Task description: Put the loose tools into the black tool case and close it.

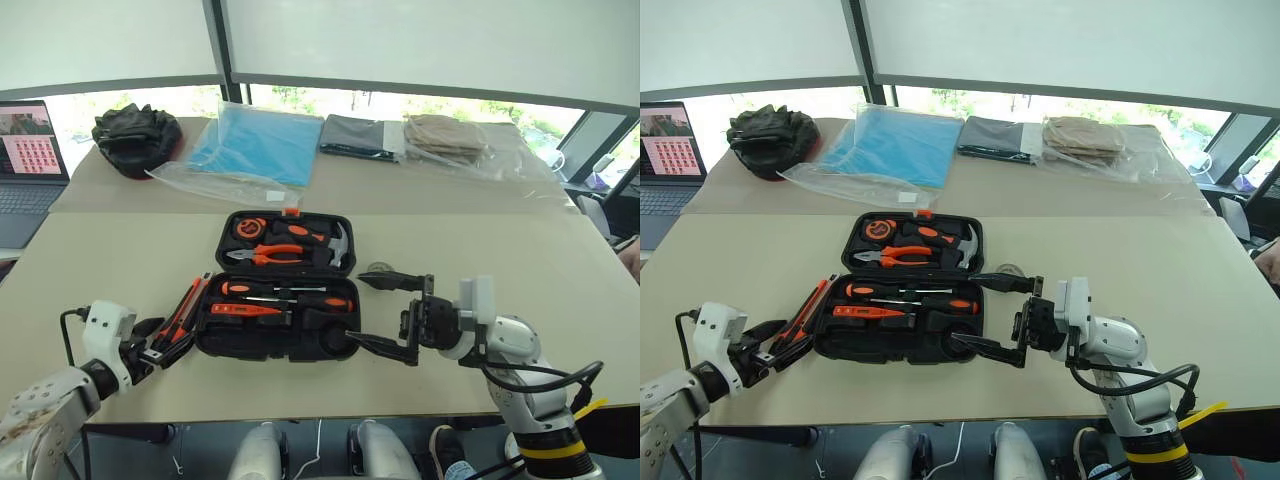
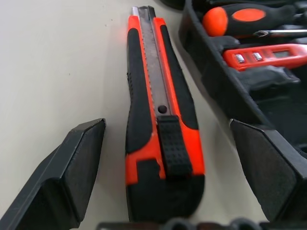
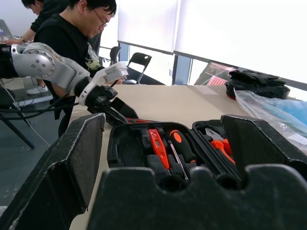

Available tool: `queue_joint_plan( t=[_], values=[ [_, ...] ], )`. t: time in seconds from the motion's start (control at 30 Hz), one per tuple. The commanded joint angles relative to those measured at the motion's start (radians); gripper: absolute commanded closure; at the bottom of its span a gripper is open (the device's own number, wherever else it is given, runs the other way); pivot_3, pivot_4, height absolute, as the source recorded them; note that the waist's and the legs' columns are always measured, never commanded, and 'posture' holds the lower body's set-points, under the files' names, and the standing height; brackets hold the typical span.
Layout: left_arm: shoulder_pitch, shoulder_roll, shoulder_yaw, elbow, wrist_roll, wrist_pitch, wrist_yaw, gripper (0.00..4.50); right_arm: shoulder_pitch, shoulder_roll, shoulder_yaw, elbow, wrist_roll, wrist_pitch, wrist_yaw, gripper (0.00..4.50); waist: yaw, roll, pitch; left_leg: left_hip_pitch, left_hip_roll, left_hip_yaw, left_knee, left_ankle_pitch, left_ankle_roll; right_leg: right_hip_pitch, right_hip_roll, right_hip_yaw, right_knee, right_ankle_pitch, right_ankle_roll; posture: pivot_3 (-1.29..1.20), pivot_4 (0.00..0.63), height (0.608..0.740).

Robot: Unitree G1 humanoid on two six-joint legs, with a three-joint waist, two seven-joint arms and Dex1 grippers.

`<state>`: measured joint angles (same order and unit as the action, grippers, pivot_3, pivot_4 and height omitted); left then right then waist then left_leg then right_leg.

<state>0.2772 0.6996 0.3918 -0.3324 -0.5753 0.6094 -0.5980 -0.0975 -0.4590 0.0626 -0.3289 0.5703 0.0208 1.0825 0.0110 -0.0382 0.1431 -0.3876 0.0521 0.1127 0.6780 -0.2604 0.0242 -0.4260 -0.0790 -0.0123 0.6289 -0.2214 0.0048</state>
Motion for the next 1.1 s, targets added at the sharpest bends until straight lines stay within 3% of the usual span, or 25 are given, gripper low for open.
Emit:
queue_joint_plan(
  t=[0.03,0.17,0.23,0.33,0.47,0.63,0.87,1.1],
  values=[
    [-0.020,-0.009,-0.008,0.052,0.041,-0.010,0.014,0.64,0.018,-0.003,-0.026,-0.049,0.002,-0.020,-0.019,0.00,0.001,0.000,0.000,0.000,0.000,0.000,0.000,0.000,0.000,0.000,0.000,0.000,0.000,0.000,0.000,0.00,0.150,0.740],
    [-0.018,-0.011,-0.006,0.097,0.058,-0.077,-0.047,2.16,0.042,-0.016,-0.030,-0.073,0.005,-0.012,-0.031,0.00,0.001,0.001,0.000,0.001,0.000,0.000,0.000,0.000,0.000,0.000,0.000,0.000,0.000,-0.002,-0.003,0.00,0.150,0.740],
    [-0.034,-0.015,0.030,0.140,0.060,-0.167,-0.089,2.66,0.047,-0.023,-0.035,-0.083,0.008,-0.006,-0.038,0.00,0.001,0.001,0.000,0.001,0.000,0.000,0.000,0.000,0.000,0.000,-0.001,0.000,0.000,-0.003,-0.004,0.00,0.150,0.740],
    [-0.098,-0.061,0.164,0.170,-0.128,-0.261,-0.249,2.69,0.063,-0.036,-0.056,-0.101,0.021,0.005,-0.052,0.00,0.001,0.000,0.001,-0.001,0.000,0.000,0.000,0.000,0.000,-0.002,-0.001,0.000,0.000,-0.003,-0.005,0.00,0.150,0.740],
    [-0.126,0.074,0.145,0.267,-0.048,-0.378,-0.467,2.69,0.115,-0.075,-0.097,-0.153,0.091,0.049,-0.051,0.00,0.003,-0.003,0.001,-0.003,0.001,0.000,0.001,0.000,0.000,-0.003,0.000,-0.002,0.000,-0.003,-0.005,0.00,0.150,0.740],
    [-0.237,0.256,-0.108,0.211,0.081,-0.487,-0.732,2.69,0.158,-0.157,-0.161,-0.166,0.110,0.093,-0.034,0.00,0.008,0.000,0.002,-0.004,-0.001,0.001,0.000,0.000,0.000,-0.003,-0.003,-0.001,-0.002,-0.004,-0.005,0.00,0.150,0.740],
    [-0.460,0.283,-0.425,0.182,0.265,-0.499,-0.821,2.69,0.206,-0.183,-0.165,-0.177,0.061,0.085,-0.052,0.00,0.000,0.000,0.002,-0.004,-0.001,0.002,0.000,-0.001,0.002,-0.002,-0.001,0.001,-0.003,-0.001,0.001,0.00,0.150,0.740],
    [-0.507,0.301,-0.538,0.214,0.393,-0.533,-0.827,2.69,0.236,-0.170,-0.160,-0.205,0.053,0.080,-0.067,0.00,-0.002,0.000,0.002,-0.003,-0.001,0.001,0.000,-0.002,0.001,-0.002,0.004,0.001,-0.001,-0.003,0.001,0.00,0.150,0.740]
  ],
)
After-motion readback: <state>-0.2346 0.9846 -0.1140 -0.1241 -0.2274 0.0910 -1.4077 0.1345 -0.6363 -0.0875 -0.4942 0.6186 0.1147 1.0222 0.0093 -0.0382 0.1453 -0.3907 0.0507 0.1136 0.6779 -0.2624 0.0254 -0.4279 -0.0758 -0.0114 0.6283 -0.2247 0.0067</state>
